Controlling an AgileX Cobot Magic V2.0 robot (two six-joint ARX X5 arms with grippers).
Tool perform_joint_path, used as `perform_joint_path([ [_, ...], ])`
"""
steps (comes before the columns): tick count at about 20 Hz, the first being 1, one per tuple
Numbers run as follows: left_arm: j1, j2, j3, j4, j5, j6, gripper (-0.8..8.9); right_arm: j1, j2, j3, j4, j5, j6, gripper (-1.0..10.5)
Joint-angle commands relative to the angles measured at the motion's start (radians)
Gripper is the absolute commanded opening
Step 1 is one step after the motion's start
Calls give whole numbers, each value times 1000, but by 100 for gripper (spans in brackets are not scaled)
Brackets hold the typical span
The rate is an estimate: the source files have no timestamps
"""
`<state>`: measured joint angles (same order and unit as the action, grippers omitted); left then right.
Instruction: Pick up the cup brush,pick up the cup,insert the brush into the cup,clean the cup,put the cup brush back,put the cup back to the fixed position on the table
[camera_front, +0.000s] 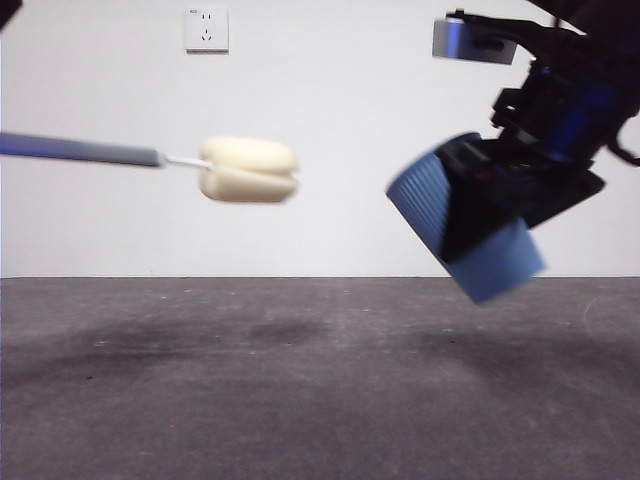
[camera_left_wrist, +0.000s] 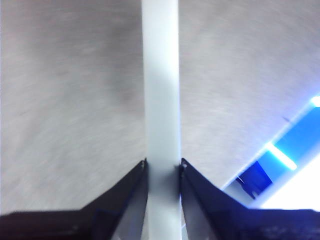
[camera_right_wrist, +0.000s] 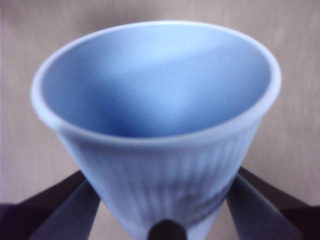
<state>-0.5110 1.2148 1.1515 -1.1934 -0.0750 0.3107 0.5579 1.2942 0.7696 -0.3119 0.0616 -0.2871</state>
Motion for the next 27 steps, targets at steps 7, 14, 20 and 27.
perform_joint_path([
  [7, -128, 85, -5, 34, 81, 83, -9, 105, 18, 32, -241, 315, -439, -17],
  [14, -237, 119, -5, 52, 82, 83, -9, 186, 26, 32, -251, 448, -570, -17],
  [20, -293, 165, -5, 85, 85, 64, -9, 260, 26, 32, -245, 472, -607, -17],
  [27, -352, 246, -5, 210, 159, -3, -9, 417, 91, 32, -224, 497, -613, -17],
])
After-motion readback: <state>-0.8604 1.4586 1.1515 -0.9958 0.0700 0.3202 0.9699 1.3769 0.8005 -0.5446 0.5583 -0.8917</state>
